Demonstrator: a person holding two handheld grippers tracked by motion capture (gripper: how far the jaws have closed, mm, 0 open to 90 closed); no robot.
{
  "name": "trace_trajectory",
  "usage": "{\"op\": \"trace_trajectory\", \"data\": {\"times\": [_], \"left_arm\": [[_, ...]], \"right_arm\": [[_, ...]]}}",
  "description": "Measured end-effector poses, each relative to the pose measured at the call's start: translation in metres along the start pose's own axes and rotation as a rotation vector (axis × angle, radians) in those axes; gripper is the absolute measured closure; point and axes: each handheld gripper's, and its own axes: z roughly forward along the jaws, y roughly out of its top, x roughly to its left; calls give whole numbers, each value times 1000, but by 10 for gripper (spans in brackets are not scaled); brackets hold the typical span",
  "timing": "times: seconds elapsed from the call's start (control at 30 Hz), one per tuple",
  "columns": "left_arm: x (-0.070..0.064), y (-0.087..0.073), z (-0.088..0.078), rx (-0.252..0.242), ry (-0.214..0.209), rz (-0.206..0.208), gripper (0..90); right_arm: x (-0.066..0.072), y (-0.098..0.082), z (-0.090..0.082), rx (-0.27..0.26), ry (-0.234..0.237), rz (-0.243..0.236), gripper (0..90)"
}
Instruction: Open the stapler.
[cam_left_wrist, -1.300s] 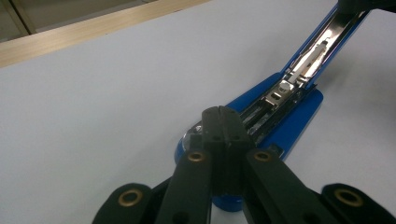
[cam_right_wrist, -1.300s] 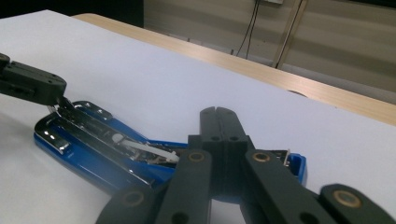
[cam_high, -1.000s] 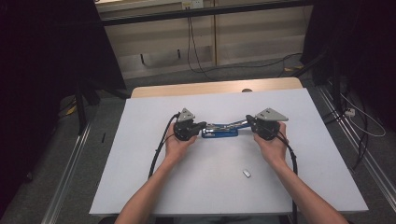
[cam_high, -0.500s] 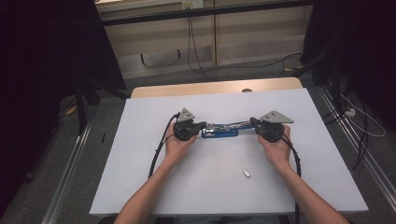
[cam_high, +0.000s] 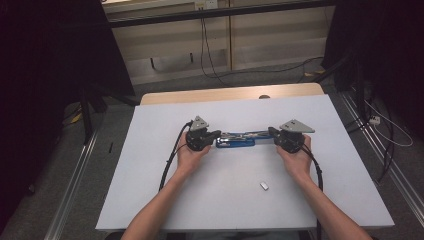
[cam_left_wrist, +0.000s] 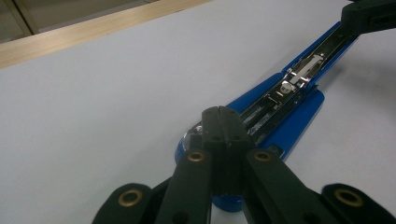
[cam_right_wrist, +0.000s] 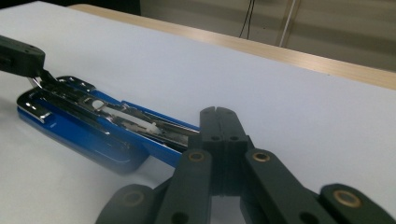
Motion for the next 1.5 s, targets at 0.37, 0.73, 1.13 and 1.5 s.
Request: {"op": "trace_trajectory", "data": {"times": [0.37,0.73,1.13,1.5], "left_arm": [[0,2,-2,-30,-10,-16,900],[-2,5,-8,-48,23,-12,879],[-1,10,-27,-108,61,-62,527],[5,10,-42,-85,106,-109,152]], "right_arm": [[-3,-1,-1,-5,16,-3,900],[-7,4,-4,-12,19,-11,841],[-3,4,-4,-22,51,30,627],[-1,7,-4,-55,24,29,232]]}}
